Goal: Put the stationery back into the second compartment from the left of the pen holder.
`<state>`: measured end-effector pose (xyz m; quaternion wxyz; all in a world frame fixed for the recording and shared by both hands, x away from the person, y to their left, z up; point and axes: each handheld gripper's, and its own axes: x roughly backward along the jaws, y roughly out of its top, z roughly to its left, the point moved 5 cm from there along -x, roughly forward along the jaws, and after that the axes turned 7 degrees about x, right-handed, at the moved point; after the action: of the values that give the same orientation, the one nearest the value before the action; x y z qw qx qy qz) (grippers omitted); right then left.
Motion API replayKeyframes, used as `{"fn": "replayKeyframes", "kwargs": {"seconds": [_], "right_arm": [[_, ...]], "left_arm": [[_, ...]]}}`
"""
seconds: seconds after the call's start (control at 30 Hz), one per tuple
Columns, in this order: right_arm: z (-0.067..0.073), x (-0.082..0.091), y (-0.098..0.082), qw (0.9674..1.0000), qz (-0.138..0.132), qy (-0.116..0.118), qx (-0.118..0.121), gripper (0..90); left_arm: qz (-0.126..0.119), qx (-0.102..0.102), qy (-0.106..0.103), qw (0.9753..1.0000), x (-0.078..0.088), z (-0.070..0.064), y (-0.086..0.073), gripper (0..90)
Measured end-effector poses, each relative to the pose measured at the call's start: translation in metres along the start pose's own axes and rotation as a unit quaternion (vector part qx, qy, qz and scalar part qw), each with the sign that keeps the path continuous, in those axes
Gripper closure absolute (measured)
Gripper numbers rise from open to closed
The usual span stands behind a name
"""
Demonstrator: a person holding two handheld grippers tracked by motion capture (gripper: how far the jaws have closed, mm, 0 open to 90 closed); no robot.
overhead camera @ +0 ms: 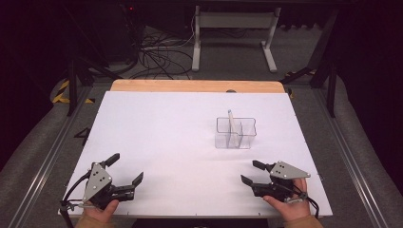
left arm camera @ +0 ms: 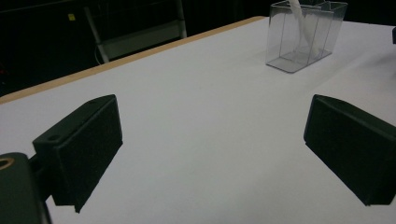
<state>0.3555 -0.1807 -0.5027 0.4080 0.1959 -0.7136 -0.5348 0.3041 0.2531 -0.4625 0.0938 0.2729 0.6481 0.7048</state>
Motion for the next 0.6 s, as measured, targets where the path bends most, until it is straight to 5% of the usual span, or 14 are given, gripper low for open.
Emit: {"fn": "replayKeyframes", "kwargs": {"seconds": [0.2, 0.4, 0.6], "right_arm": [[0.0003, -0.0021, -0.0002, 0.9999, 0.01, 0.003, 0.002, 23.8], [-0.0041, -0.0026, -0.0007, 0.9997, 0.014, -0.005, -0.021, 23.5], [-0.0033, -0.0019, 0.0016, 1.0, -0.002, -0.008, 0.001, 23.5]], "left_arm": [[0.009, -0.003, -0.005, 0.9999, -0.0022, -0.0026, -0.0024, 5.0], [0.017, -0.005, -0.011, 0.9998, -0.0064, -0.0032, -0.0044, 5.0], [0.014, 0.001, -0.011, 0.9998, -0.0071, -0.0011, -0.004, 5.1]]}}
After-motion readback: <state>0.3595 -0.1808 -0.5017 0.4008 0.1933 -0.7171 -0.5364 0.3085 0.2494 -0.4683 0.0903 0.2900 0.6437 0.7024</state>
